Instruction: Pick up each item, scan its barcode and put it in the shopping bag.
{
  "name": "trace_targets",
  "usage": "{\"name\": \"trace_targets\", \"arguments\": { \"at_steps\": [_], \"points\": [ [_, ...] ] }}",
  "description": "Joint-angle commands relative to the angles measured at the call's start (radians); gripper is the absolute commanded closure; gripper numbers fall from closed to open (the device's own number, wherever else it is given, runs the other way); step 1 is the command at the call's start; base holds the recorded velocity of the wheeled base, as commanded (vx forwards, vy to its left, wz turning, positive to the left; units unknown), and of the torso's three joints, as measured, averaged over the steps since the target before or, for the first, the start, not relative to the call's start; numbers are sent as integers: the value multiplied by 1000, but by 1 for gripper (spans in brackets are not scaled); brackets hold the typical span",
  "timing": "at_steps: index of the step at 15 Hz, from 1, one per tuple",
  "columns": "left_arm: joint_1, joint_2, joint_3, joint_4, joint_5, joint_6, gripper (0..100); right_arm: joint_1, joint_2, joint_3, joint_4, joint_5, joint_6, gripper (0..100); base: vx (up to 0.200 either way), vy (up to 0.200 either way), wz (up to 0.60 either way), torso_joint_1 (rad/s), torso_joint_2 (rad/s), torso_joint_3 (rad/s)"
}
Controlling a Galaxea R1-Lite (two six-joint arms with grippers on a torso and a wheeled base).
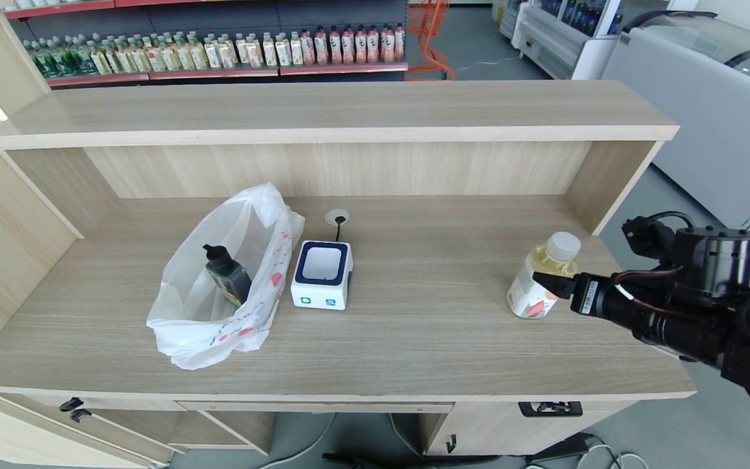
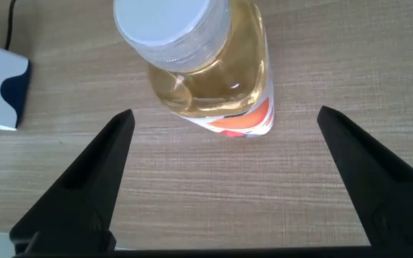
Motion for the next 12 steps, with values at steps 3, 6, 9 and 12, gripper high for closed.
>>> {"name": "trace_targets", "arguments": {
  "at_steps": [3, 6, 9, 12],
  "points": [
    [0, 2, 0, 0, 0, -1, 0, 44, 141, -62, -68, 1, -1, 0, 0, 0, 0, 0, 0, 0],
    [0, 2, 0, 0, 0, -1, 0, 64, 214, -133, -105, -1, -1, 0, 0, 0, 0, 0, 0, 0],
    [0, 2, 0, 0, 0, 1, 0, 90, 272, -195, -136, -12, -4, 0, 0, 0, 0, 0, 0, 0],
    [0, 2, 0, 0, 0, -1, 0, 106, 311, -220, -183, -22, -81, 0, 0, 0, 0, 0, 0, 0]
  ]
}}
